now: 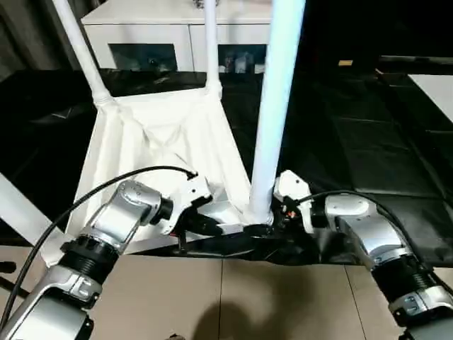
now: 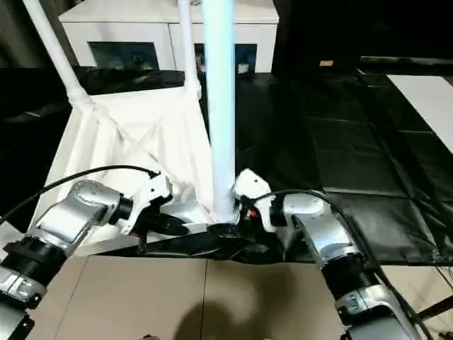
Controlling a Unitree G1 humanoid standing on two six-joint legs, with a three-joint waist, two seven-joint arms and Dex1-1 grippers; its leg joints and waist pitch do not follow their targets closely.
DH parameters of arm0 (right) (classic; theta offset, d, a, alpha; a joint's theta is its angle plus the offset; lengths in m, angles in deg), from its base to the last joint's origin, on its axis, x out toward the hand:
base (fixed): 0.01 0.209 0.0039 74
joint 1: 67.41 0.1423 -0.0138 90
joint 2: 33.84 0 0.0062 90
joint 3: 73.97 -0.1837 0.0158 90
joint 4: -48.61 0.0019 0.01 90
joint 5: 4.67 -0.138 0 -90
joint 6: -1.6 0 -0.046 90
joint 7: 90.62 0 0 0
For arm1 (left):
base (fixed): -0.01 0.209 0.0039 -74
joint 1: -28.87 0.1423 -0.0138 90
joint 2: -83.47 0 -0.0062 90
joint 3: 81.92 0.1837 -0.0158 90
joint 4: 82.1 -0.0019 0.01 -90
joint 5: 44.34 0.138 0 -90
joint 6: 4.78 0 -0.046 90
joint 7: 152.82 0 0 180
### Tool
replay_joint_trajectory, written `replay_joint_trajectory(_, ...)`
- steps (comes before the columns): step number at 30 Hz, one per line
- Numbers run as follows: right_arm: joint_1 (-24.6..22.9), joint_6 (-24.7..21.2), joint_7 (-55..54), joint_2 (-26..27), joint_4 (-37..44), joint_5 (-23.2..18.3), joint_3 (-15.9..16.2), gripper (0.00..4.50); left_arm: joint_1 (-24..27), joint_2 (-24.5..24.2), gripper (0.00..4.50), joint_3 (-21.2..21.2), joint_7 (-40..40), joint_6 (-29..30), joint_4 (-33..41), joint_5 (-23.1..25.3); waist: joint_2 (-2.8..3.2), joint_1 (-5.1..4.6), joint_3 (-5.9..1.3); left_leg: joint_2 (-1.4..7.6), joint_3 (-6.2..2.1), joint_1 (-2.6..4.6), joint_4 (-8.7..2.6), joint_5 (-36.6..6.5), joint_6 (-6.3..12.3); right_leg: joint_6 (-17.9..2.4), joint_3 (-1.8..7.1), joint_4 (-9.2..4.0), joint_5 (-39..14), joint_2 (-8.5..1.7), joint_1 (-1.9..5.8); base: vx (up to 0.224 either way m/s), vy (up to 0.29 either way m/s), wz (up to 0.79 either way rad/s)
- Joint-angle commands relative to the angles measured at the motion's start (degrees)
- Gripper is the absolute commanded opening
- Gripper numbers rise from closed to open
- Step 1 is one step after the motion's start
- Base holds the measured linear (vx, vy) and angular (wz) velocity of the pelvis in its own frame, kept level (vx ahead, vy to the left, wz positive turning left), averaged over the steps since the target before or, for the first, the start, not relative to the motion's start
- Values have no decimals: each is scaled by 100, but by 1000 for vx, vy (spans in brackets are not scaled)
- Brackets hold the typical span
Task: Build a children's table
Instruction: Rotate leg to tighten
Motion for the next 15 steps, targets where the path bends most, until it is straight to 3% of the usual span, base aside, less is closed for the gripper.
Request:
replay_joint_trajectory(1,-15,1,36,-39,5,54,-29,356,-13,3,0,51,267,84,184,-156,-34,-23,-413,22,57,85,-402,-1194,356,-1456,93,-314,-944,-130,323,0,0,0)
replay_joint_trajectory(5,6,5,22,-22,-45,73,-33,336,-19,12,0,48,250,78,166,-160,-28,-28,-415,21,59,88,-397,-1203,374,-1472,89,-318,-964,-128,322,0,0,0)
replay_joint_trajectory(7,10,37,13,-33,-69,109,0,305,-27,17,0,44,247,69,148,-155,-27,-30,-411,24,58,93,-402,-1252,364,-1466,87,-321,-1019,-124,318,0,0,0)
replay_joint_trajectory(15,47,52,-16,6,-134,100,39,274,-52,1,0,13,234,84,142,-149,-28,-27,-417,24,54,91,-399,-1231,358,-1468,86,-315,-988,-124,323,0,0,0)
